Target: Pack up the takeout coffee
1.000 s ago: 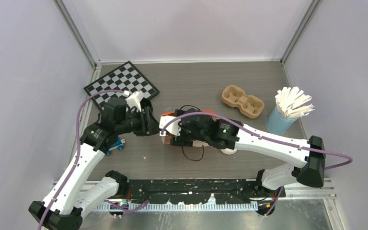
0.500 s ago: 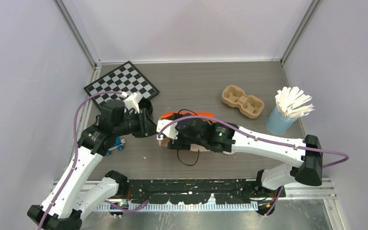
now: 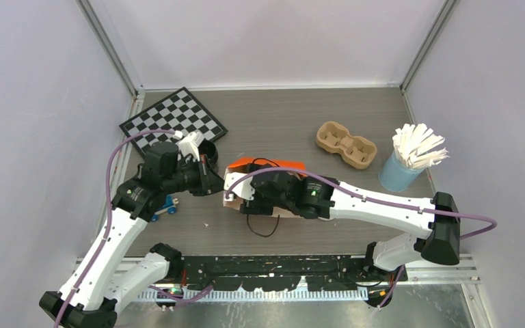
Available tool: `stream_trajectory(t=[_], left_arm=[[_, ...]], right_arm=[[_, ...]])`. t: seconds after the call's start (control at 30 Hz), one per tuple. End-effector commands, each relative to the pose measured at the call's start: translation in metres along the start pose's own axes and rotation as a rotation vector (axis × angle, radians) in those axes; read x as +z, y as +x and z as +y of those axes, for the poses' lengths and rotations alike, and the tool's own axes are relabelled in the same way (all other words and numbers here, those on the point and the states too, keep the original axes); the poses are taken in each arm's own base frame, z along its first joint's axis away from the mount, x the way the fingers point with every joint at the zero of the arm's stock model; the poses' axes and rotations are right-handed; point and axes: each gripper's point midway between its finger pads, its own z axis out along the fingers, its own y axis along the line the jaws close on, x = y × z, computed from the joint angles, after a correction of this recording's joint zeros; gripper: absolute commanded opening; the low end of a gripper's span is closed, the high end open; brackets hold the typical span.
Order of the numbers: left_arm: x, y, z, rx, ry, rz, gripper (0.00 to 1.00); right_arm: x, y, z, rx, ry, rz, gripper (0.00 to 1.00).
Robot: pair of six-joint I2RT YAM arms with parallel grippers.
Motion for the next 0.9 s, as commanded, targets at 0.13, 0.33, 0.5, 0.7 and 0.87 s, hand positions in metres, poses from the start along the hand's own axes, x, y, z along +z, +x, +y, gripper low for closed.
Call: stream_trajectory(t=[0.13, 0.33, 0.5, 0.7, 0.87], left_arm=[[-0.004, -0.005, -0.009, 0.064, 0.047, -0.016, 0.00], [-0.005, -0.003, -0.010, 0.060, 0.057, -0.018, 0.01], [-0.008, 0.000, -0.006, 0.029, 0.033, -0.033, 0.27], [-0.003, 0.002, 0.002, 0.004, 0.006, -0.036, 0.38], [-0.001, 0.002, 0.004, 0.007, 0.005, -0.038, 0.44]], right_arm=[[-0.013, -0.011, -0.015, 0.016, 0.070, -0.052, 0.70], [-0.012, -0.013, -0.014, -0.012, 0.061, -0.065, 0.71], [-0.013, -0.015, -0.015, -0.017, 0.060, -0.076, 0.71], [-0.012, -0.007, -0.013, -0.040, 0.060, -0.046, 0.71], [-0.010, -0.001, -0.014, -0.048, 0.074, -0.024, 0.70]])
